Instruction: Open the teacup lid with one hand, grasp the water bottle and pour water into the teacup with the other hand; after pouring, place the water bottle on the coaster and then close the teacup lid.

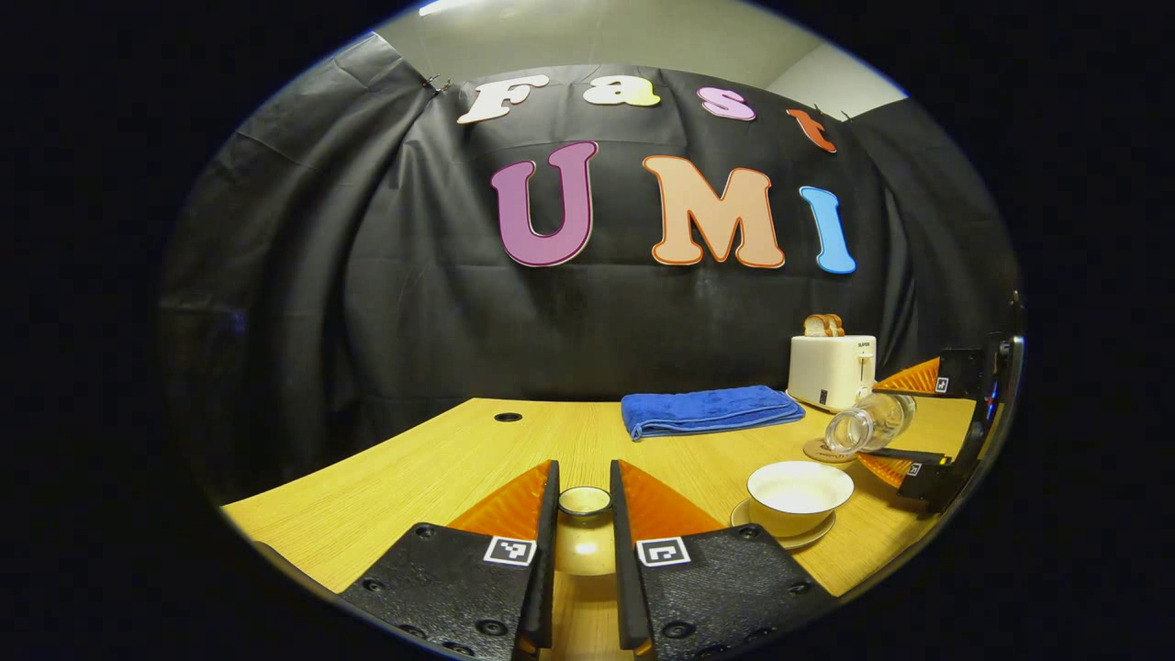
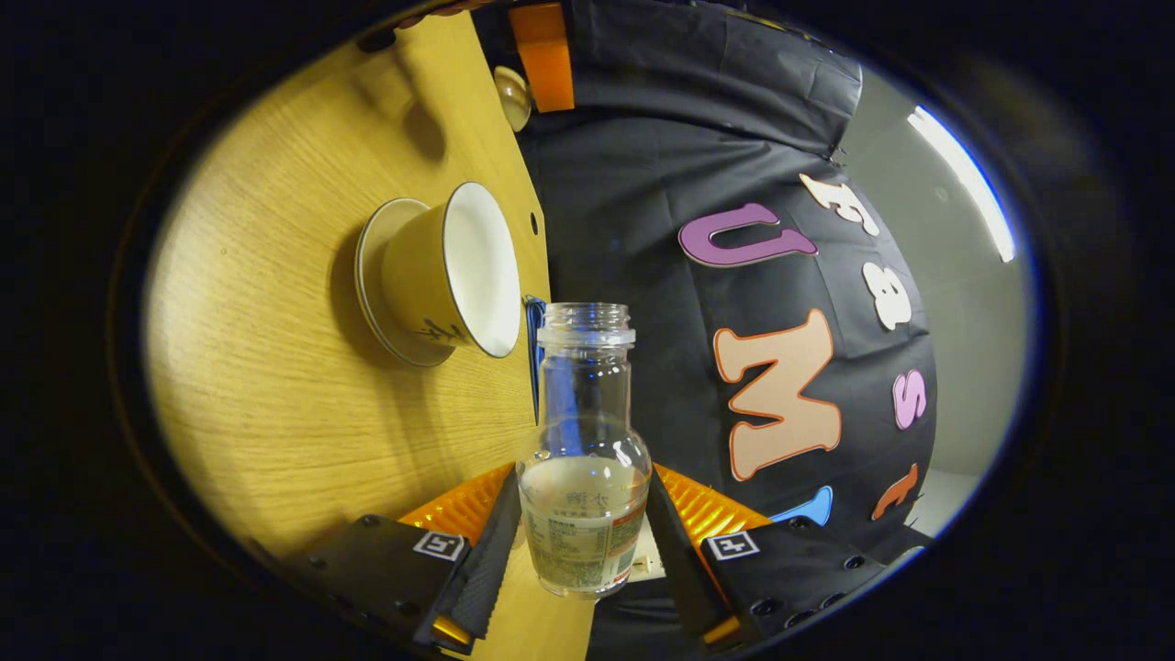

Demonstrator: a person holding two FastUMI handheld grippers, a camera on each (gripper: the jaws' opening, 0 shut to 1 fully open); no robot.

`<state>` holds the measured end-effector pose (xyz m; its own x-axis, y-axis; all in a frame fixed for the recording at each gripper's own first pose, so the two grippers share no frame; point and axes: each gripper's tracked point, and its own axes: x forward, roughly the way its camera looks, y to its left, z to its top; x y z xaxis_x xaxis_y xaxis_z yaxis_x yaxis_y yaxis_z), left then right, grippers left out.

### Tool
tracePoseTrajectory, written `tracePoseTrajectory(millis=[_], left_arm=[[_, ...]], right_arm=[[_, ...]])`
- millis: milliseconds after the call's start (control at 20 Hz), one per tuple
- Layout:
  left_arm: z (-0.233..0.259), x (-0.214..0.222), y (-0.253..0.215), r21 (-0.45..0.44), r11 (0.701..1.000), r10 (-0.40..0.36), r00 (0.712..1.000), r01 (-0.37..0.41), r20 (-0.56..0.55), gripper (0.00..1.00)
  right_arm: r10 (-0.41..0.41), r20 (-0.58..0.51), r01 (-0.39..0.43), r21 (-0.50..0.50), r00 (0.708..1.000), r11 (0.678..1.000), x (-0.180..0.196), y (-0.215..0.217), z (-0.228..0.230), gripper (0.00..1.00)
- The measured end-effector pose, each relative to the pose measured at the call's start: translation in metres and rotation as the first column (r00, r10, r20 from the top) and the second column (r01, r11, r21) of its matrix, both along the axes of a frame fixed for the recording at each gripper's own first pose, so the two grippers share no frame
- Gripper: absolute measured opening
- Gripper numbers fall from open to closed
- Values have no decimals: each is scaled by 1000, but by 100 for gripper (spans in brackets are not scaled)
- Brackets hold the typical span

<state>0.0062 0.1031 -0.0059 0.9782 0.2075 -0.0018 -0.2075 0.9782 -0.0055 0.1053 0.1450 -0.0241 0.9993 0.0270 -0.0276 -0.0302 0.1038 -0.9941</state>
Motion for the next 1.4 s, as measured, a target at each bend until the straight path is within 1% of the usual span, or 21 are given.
tracePoseTrajectory(millis=[300,600,750,1050,1400], left_arm=[[-1,0,0,0,1000,0,1000,0,0,25],[0,-1,0,-1,1000,0,1000,0,-1,25],[1,-2,-2,0,1000,-3,1000,3,0,25],[1,-2,-2,-1,1000,-7,1000,7,1,25],[1,-3,-4,-1,1000,-7,1000,7,2,25]], right_arm=[[22,12,-21,-107,1000,994,-1,-1,4,79],[43,20,-39,-165,999,985,-1,5,11,78],[58,27,-50,-221,998,974,-2,8,11,79],[58,23,-51,-233,998,971,-5,5,19,80],[70,31,-58,-294,997,954,-6,6,26,80]])
